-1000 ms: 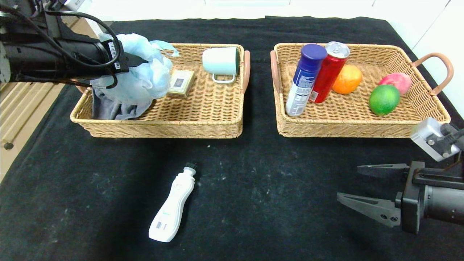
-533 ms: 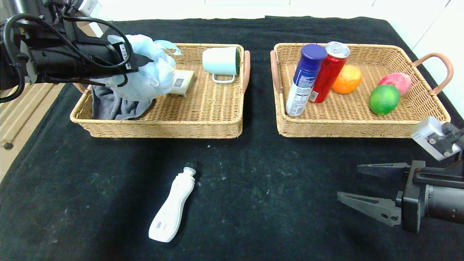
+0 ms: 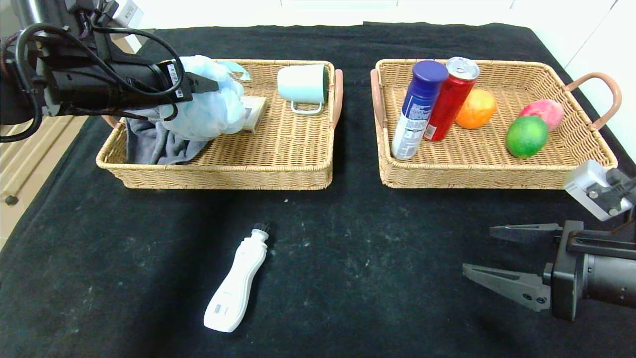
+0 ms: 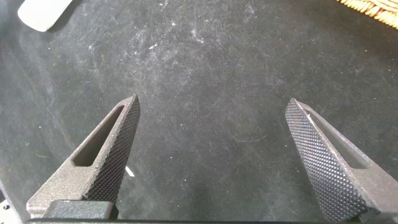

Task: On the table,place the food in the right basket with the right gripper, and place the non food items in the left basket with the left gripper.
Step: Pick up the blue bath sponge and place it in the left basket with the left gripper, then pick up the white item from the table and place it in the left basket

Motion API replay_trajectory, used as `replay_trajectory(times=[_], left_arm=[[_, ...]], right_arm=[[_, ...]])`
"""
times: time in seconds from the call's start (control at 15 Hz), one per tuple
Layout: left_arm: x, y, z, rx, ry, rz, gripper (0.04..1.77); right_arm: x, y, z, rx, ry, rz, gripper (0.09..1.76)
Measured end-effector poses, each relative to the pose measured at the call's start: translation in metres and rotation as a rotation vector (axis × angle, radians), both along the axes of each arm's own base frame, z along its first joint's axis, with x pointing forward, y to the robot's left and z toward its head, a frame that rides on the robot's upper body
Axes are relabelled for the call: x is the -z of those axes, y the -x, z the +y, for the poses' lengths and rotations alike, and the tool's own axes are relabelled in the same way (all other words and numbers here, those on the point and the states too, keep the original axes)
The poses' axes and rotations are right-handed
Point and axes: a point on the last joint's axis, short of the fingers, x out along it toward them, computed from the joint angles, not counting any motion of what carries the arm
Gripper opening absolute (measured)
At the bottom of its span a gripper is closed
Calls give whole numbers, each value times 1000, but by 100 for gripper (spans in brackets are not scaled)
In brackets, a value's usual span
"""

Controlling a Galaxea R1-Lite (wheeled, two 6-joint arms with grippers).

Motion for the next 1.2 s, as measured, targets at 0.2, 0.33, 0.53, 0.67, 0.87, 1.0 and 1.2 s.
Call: replay_trajectory(times=[0.2, 0.33, 0.53, 0.67, 0.87, 1.0, 1.2], left_arm=[[0, 0, 0, 0, -2, 0, 141], [-1, 1, -2, 5, -3, -4, 147], [-2, 2, -3, 8, -4, -7, 155], [-3, 3, -3, 8, -3, -10, 159], [-5, 8, -3, -3, -5, -4, 163], [-8, 15, -2, -18, -8, -9, 165], [-15, 32, 0, -26, -13, -9, 167]], right_arm=[[0, 0, 0, 0, 1, -1, 171], [0, 0, 0, 0, 1, -2, 171], [-1, 0, -1, 3, -1, -4, 171], [-1, 0, -1, 4, -1, -5, 171], [-1, 0, -1, 3, -1, -5, 171], [-1, 0, -1, 2, -1, -4, 171], [0, 0, 0, 1, 1, -1, 171]])
